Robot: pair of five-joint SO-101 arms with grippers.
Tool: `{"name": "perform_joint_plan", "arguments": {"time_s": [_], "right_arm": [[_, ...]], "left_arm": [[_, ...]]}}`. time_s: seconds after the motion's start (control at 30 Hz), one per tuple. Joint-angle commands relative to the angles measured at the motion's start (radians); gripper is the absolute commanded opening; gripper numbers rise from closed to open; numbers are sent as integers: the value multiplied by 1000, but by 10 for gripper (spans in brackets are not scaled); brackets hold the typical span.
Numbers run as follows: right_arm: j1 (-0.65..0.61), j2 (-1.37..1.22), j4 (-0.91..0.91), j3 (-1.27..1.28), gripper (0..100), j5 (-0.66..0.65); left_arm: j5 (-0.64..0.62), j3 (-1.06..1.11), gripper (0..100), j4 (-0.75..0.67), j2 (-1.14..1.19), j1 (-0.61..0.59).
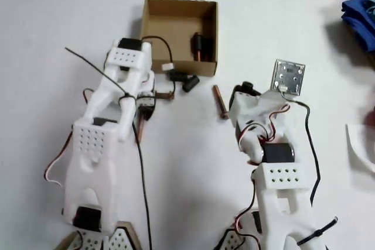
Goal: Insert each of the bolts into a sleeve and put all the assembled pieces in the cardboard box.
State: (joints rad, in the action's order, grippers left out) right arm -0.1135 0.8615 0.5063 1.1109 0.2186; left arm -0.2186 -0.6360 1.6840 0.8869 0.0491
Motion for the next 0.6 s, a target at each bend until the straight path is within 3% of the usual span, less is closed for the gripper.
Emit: {"name": "perform_joint_plan", "arguments": {"time_s": [0.0, 0.4, 0.57], "right_arm": [[5, 38, -25, -12, 19, -5], [13, 38, -25, -12, 19, -5], [13, 38, -24, -12, 19, -6]], "left_arm": [[-68, -10, 157, -123, -40, 0], [-124, 24, 157, -104, -55, 38], [-124, 131, 157, -91, -169, 34]]}}
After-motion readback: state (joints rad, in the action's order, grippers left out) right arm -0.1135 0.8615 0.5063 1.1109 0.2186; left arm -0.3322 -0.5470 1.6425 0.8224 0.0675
